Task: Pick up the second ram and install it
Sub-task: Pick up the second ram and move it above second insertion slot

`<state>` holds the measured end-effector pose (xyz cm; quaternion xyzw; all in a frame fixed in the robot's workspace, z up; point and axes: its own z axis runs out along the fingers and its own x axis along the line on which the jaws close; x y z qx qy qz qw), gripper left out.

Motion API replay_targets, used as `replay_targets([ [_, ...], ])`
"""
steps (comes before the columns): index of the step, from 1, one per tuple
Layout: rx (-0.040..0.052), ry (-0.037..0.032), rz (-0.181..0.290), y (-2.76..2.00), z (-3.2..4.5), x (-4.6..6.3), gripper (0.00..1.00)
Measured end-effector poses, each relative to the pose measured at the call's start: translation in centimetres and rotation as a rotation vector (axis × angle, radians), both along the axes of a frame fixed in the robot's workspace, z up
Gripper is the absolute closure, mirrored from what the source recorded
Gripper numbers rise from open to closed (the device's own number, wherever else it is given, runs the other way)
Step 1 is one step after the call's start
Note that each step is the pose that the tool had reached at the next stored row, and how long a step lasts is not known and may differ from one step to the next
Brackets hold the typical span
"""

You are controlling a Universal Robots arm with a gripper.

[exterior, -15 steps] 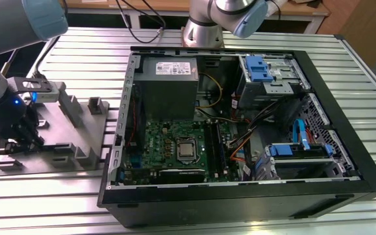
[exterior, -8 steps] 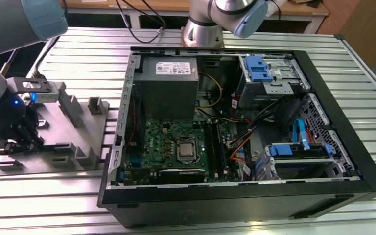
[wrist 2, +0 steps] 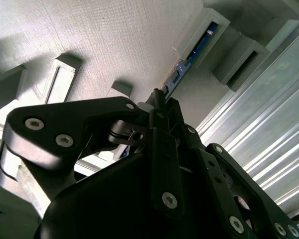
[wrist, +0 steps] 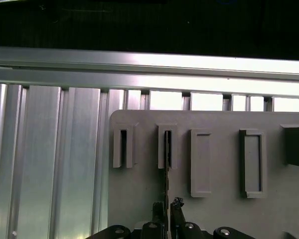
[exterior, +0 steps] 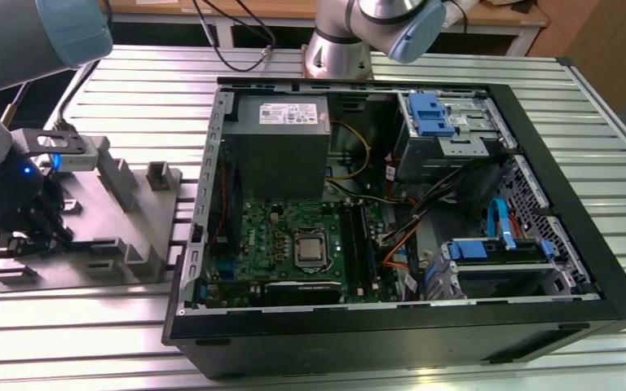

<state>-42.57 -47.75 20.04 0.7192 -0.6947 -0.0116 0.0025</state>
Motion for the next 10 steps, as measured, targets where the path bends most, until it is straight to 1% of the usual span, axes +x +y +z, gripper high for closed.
replay_targets([
  [4,0.0001,0.0000,0.000,0.00,0.00,0.00,0.81],
  [5,0.0000,0.0000,0.000,0.00,0.00,0.00,0.88],
  [10,0.0000,0.0000,0.000,-0.01,0.00,0.00,0.88],
])
